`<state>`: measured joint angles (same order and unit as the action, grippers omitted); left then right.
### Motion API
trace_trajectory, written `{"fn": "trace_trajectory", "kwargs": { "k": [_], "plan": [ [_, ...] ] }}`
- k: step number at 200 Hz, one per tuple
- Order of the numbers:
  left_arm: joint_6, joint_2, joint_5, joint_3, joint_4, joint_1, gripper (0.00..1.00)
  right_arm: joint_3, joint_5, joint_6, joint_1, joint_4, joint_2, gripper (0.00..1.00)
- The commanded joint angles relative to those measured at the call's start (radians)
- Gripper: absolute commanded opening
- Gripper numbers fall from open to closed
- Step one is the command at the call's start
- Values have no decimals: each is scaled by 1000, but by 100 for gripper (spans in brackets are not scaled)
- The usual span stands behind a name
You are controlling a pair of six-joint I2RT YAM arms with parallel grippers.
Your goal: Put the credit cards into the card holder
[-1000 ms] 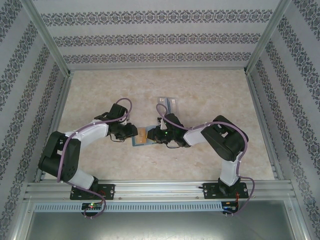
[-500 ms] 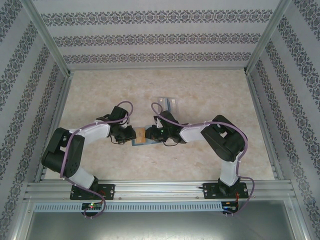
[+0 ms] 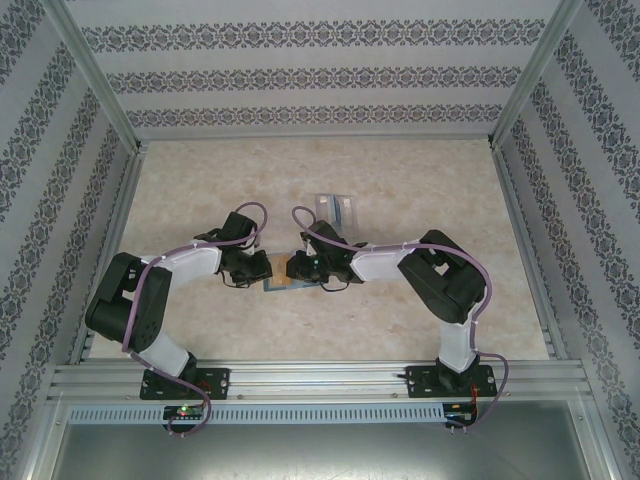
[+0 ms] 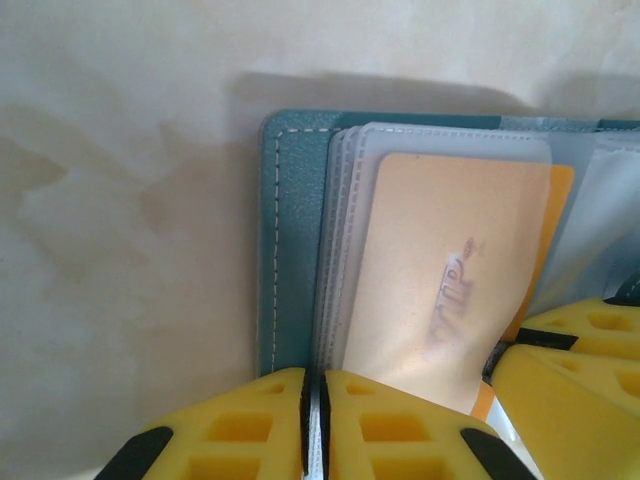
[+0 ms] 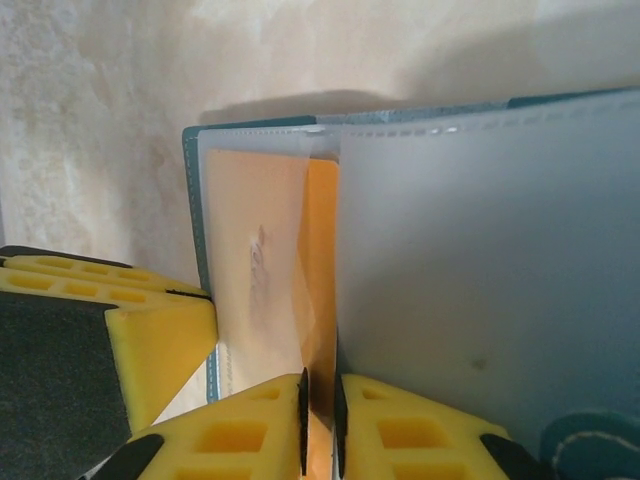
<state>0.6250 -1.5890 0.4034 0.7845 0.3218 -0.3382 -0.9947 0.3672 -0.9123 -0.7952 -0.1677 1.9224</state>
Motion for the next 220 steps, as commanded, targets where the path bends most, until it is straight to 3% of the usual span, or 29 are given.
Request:
{"fn": "trace_trajectory", "kwargs": {
  "k": [1,19,63,85,127,185,220],
  "plan": [
    [-4,-16,0,-17,-24,14,15,-29,-27,37,-23,63,35,13],
    [-12,5,-5,-13,-2,13,16,-40,-35,58,-27,76,36,10],
    [-39,136,-84,-21,120,65,28,-54,-39,87,-30,86,39,8],
    [-30,147,-90,-42,121,87,28,-57,-33,96,-32,86,42,8],
    [-8,80,41,-91,-44,87,23,-65,-19,108,-38,74,40,14],
    [-28,56,31,-71,-44,87,0,-82,22,176,-43,43,57,14],
    [-25,41,51,-75,-70,88,0,-100,31,213,-45,48,66,14]
  ]
}}
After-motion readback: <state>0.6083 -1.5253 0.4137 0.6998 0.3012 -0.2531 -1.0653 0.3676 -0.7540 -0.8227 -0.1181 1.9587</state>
